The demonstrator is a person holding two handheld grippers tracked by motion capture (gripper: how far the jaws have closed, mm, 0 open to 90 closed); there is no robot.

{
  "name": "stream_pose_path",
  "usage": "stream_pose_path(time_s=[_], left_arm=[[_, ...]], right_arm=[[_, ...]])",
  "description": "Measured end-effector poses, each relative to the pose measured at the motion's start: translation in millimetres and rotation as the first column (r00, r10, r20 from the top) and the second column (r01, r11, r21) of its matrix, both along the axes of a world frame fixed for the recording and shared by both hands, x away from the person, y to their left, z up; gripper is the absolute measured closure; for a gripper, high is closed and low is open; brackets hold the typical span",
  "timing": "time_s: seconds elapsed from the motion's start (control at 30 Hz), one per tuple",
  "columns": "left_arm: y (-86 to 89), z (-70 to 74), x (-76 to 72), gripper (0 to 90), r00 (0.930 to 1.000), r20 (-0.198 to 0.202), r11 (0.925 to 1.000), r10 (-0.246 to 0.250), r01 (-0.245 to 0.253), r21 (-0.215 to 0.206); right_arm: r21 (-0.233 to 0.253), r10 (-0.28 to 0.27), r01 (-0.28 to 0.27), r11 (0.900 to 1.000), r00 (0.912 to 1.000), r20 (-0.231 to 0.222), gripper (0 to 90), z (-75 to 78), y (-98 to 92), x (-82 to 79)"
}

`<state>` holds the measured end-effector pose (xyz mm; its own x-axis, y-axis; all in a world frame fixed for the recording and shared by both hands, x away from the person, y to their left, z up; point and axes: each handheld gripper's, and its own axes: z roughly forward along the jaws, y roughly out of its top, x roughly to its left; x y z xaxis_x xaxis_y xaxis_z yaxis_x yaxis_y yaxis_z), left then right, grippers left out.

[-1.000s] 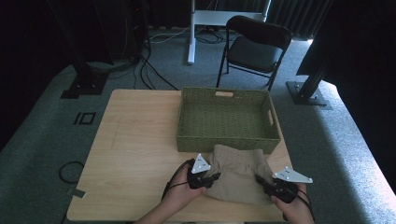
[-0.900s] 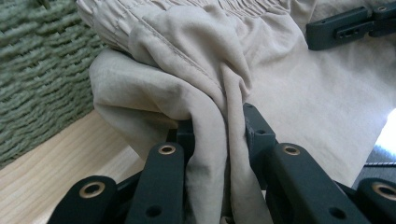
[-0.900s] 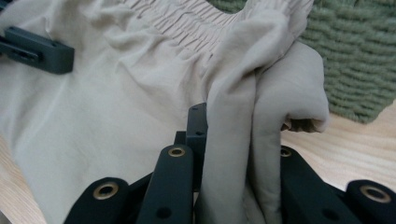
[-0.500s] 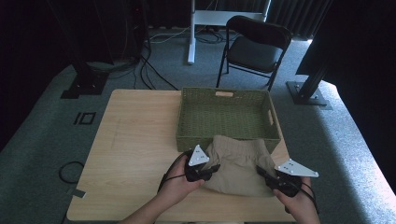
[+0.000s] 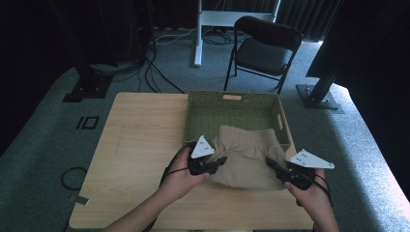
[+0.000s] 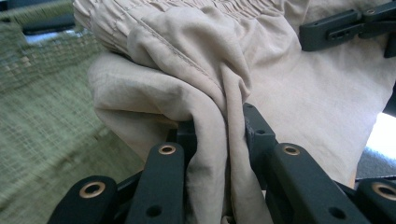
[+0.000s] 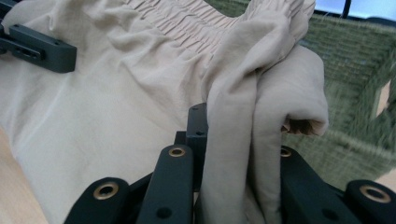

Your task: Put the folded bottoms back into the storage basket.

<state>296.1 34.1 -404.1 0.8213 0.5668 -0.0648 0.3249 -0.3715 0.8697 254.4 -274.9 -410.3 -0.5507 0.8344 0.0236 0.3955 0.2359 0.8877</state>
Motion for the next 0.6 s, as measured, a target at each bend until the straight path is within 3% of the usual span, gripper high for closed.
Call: stream_pose_path(time_s=[0.23, 0.6], left_arm=[[3.2, 12.5, 13.7, 75.3, 0.9997, 0.022, 0.9996, 0.013, -0.012, -0.026], [3.2, 28.3, 39.4, 75.2, 0.9984, 0.049, 0.9993, 0.030, -0.029, -0.026]], right_arm=[[0.002, 0.002, -0.003, 1.000, 0.9997, 0.024, 79.3, 16.8, 1.8, 14.7], [0.030, 0.002, -0.003, 1.000, 0.9996, 0.028, 79.2, 32.6, 0.8, 46.5]])
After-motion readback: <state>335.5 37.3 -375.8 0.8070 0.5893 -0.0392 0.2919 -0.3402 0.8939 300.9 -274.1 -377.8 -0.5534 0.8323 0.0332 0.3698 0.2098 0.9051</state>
